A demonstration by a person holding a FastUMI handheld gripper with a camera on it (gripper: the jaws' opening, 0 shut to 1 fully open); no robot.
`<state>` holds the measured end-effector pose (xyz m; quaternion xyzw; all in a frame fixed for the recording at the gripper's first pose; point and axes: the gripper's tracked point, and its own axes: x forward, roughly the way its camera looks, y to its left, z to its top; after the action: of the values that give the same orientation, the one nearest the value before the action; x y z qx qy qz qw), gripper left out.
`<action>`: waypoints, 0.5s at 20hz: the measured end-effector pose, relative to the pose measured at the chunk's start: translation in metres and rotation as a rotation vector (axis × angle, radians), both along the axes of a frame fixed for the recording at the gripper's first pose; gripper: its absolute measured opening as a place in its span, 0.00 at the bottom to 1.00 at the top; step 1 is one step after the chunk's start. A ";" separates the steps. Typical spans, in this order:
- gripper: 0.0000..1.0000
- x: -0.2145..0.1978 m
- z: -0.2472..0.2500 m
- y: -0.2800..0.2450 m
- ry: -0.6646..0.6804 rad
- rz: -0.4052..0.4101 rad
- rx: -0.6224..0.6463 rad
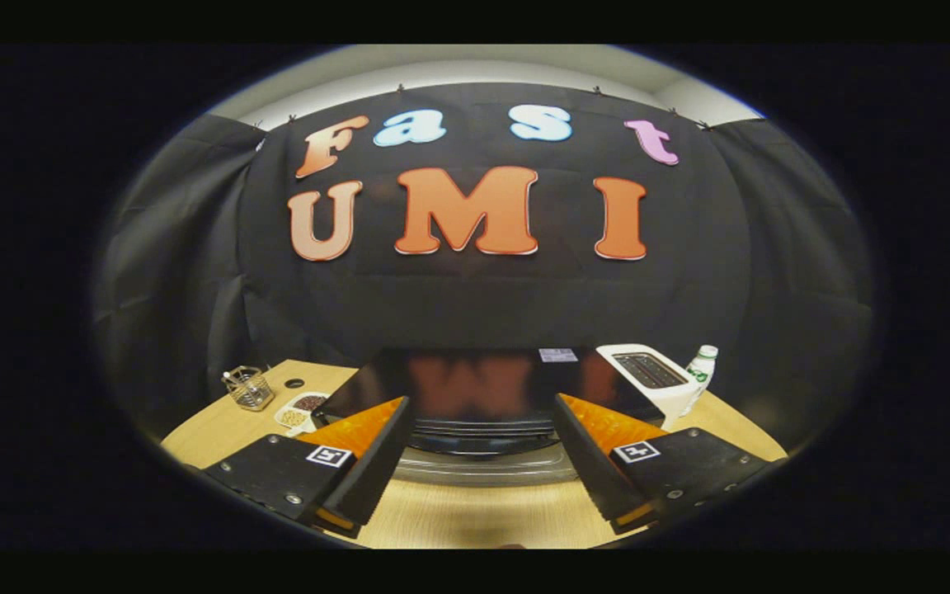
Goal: Open the toaster oven, put the food inside, and close the toaster oven door.
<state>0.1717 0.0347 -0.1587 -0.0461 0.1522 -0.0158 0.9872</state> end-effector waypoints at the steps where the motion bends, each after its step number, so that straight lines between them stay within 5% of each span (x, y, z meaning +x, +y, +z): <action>1: 0.99 0.007 -0.009 -0.001 0.019 -0.005 -0.017; 10: 1.00 0.019 -0.039 0.000 0.082 -0.014 -0.002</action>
<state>0.1904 0.0348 -0.1975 -0.0466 0.1930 -0.0207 0.9799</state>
